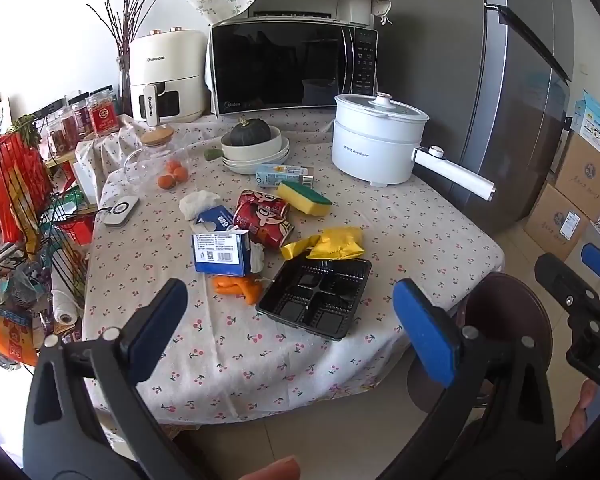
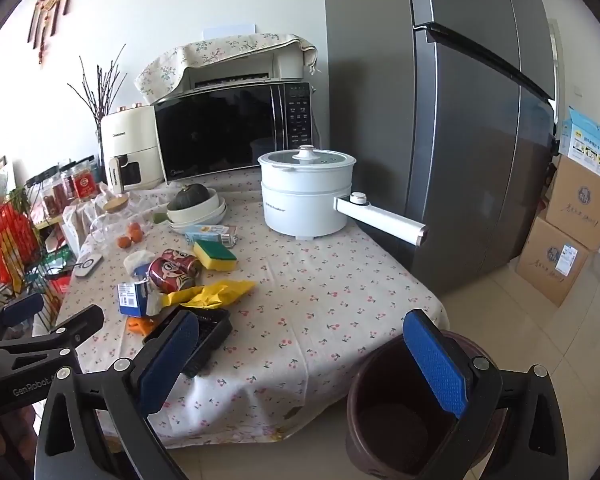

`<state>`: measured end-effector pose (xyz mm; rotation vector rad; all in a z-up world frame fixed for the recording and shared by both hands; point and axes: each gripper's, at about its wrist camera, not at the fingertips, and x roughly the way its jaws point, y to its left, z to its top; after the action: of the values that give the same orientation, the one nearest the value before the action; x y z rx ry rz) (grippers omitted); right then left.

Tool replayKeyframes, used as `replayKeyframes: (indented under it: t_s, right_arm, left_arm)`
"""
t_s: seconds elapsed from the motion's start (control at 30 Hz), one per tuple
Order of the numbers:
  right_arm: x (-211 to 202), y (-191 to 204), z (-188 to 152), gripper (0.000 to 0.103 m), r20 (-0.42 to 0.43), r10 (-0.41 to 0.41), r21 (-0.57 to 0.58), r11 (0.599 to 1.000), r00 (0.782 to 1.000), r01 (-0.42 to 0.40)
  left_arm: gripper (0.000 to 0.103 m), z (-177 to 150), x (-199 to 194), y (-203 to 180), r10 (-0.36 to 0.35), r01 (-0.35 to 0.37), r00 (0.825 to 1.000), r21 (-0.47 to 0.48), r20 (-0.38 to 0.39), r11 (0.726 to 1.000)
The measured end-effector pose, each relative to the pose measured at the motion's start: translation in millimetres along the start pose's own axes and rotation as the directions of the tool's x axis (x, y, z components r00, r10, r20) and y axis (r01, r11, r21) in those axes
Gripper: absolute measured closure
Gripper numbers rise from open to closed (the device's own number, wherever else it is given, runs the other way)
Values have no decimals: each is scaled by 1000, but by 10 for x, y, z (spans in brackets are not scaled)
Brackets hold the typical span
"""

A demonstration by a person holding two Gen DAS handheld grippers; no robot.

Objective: Collect trash
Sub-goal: 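Move both tools toward the black plastic tray and yellow wrapper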

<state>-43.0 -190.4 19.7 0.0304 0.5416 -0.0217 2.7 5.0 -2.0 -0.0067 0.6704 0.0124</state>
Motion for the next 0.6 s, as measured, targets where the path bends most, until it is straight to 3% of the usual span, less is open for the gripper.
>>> replayKeyframes:
  t_s: [0.6]
  right_arm:
    - [127, 145, 81, 0, 18, 23, -28, 999, 1000, -22]
  left_arm:
    - [1, 54, 88, 157, 21, -21, 1000, -19, 15, 1000]
